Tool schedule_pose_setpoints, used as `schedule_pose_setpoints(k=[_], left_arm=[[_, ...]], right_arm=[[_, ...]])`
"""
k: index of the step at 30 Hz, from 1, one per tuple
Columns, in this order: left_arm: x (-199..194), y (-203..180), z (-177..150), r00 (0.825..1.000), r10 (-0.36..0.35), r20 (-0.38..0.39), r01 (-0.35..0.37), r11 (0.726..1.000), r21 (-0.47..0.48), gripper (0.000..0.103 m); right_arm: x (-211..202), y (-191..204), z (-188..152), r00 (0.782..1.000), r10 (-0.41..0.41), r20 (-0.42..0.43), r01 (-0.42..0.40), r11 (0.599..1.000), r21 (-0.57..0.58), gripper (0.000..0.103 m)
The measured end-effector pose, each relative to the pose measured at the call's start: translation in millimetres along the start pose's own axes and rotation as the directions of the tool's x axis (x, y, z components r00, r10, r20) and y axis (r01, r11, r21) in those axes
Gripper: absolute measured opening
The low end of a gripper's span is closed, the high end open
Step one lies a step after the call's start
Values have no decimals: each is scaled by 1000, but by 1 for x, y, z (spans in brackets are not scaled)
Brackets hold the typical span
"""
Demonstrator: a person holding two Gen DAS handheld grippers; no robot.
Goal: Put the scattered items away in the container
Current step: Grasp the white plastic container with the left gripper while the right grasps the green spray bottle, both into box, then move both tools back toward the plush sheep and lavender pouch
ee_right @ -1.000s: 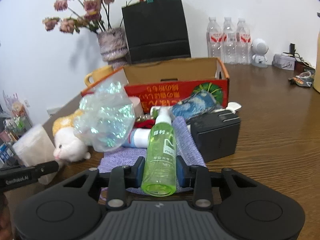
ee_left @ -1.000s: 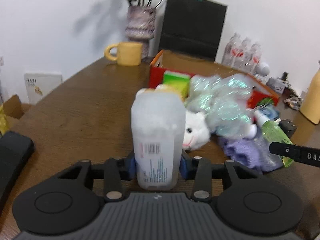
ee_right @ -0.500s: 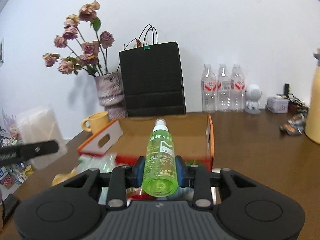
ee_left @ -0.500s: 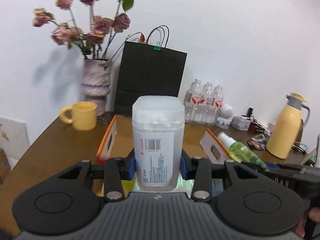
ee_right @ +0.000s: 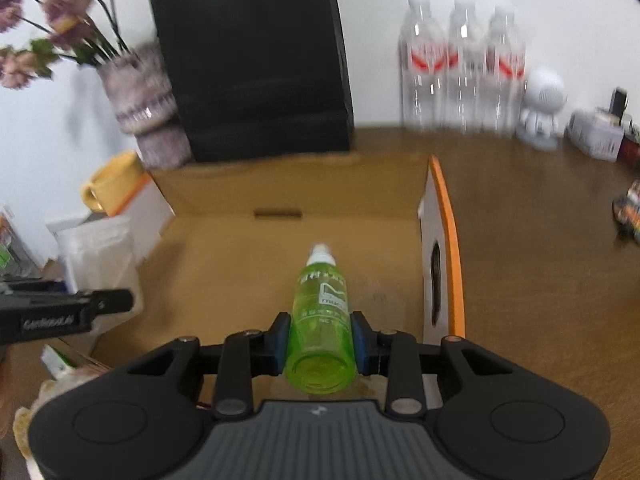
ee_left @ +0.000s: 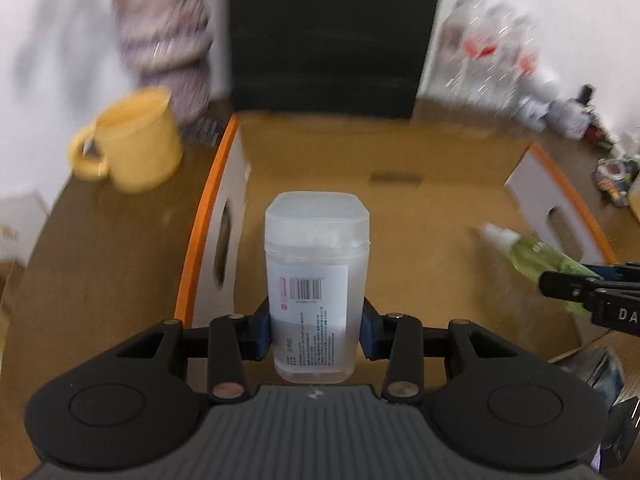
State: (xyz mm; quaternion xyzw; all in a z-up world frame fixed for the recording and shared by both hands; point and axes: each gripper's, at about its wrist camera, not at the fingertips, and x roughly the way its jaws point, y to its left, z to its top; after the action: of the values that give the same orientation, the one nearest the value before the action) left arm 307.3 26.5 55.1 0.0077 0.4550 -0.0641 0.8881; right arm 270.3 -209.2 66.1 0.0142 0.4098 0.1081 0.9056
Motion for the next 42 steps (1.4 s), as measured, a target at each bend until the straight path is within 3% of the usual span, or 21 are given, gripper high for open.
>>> schedule_pose_setpoints(k=[3, 6, 10, 17, 20, 22, 23, 24, 25, 38, 42], left_arm=[[-1, -4, -9, 999, 37, -37, -35, 998, 55, 54], [-7, -7, -12, 995, 36, -91, -33, 999, 38, 58], [-16, -6, -18, 992, 20, -127, -20, 1000, -1, 58], [-26, -9, -28, 990, 16, -141, -18, 1000, -14, 58], [-28, -11, -29, 989, 13, -145, -14, 1000, -10, 58], [-29, -12, -29, 990, 16, -139, -17, 1000, -1, 67], [-30, -11, -29, 992, 24, -124, -24, 1000, 3, 82], [-33, -9, -30, 994, 17, -105, -18, 1000, -3, 90], [-36, -7, -30, 996, 10, -88, -11, 1000, -8, 91], [-41, -6, -38, 998, -14, -68, 16, 1000, 27, 93], [-47, -1, -37, 996, -53, -72, 51, 998, -31, 93]], right_arm=[[18, -4, 11, 997, -3, -82, 3, 1000, -5, 30], [19, -8, 17, 989, 30, -144, -26, 999, 29, 31], [20, -12, 21, 979, 30, -203, -22, 999, 38, 38], [22, -10, 23, 967, -36, -251, 35, 999, -8, 40], [23, -6, 23, 961, -21, -274, 16, 1000, -19, 46], [24, -4, 22, 959, -19, -284, 14, 1000, -20, 49], [24, -3, 21, 957, -21, -289, 16, 1000, -21, 50], [24, 0, 20, 955, -21, -297, 14, 1000, -28, 51], [24, 2, 18, 951, -20, -307, 8, 999, -39, 51], [11, 8, 5, 944, -15, -329, 14, 1000, -4, 52], [9, 8, 6, 946, -16, -325, 17, 1000, 0, 52]])
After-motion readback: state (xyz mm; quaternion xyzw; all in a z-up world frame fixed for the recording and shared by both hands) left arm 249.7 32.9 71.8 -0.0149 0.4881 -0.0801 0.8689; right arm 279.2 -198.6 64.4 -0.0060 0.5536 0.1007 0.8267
